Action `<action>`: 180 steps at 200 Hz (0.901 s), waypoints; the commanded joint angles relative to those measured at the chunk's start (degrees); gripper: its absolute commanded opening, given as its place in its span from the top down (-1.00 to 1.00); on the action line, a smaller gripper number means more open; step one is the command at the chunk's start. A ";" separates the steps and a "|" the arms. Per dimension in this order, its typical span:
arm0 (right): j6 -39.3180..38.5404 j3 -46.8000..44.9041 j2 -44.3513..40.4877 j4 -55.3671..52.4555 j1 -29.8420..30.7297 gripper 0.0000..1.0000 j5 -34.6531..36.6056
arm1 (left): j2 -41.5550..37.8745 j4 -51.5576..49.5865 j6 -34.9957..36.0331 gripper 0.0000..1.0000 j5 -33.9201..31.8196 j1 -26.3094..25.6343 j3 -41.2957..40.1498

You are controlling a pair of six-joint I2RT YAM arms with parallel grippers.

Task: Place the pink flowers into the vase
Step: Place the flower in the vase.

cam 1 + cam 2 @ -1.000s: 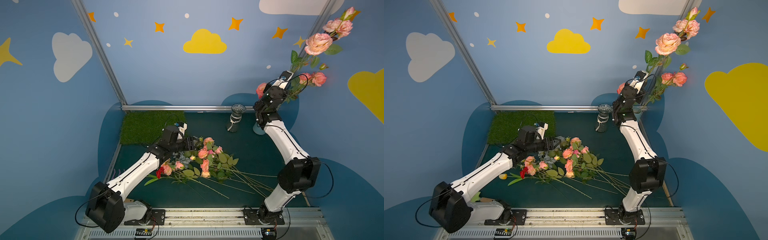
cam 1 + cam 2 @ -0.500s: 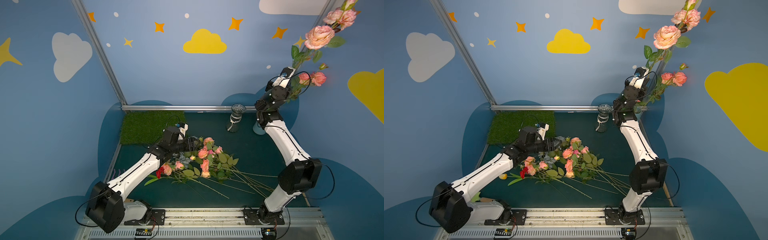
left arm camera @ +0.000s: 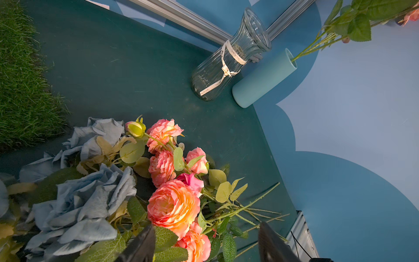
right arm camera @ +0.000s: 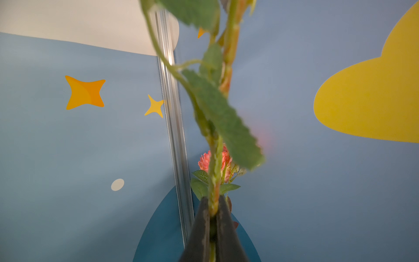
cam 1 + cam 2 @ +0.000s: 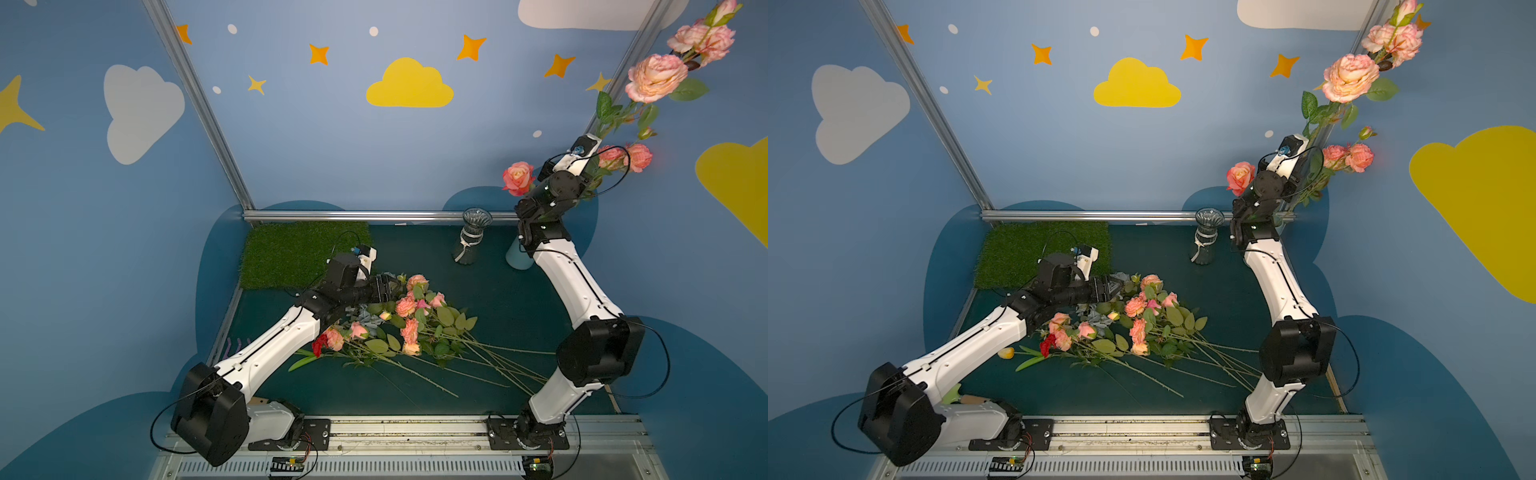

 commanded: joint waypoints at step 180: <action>40.94 5.15 2.37 -68.79 -7.51 0.01 -26.27 | -9.02 -26.60 -8.57 -0.22 -28.93 -5.04 2.11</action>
